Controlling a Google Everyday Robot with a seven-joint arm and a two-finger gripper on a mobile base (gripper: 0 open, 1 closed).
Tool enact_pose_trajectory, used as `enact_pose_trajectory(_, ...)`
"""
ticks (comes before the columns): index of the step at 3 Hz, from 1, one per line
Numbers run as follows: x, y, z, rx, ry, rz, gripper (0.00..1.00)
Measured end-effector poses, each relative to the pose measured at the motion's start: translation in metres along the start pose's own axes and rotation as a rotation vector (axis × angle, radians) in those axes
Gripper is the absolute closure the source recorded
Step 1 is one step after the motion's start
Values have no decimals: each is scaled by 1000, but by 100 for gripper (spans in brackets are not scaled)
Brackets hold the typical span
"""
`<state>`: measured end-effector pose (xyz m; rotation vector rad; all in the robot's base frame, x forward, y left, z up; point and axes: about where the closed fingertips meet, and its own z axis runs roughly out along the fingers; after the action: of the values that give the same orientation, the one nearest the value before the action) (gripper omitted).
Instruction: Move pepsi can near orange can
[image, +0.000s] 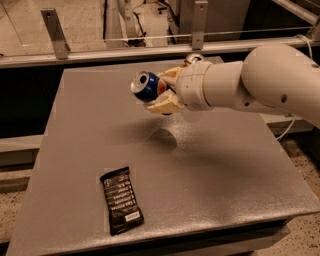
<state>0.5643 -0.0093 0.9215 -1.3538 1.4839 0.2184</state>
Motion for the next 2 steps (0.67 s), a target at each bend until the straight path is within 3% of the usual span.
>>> enact_pose_trajectory(2, 37, -26, -14, 148, -155, 114, 100)
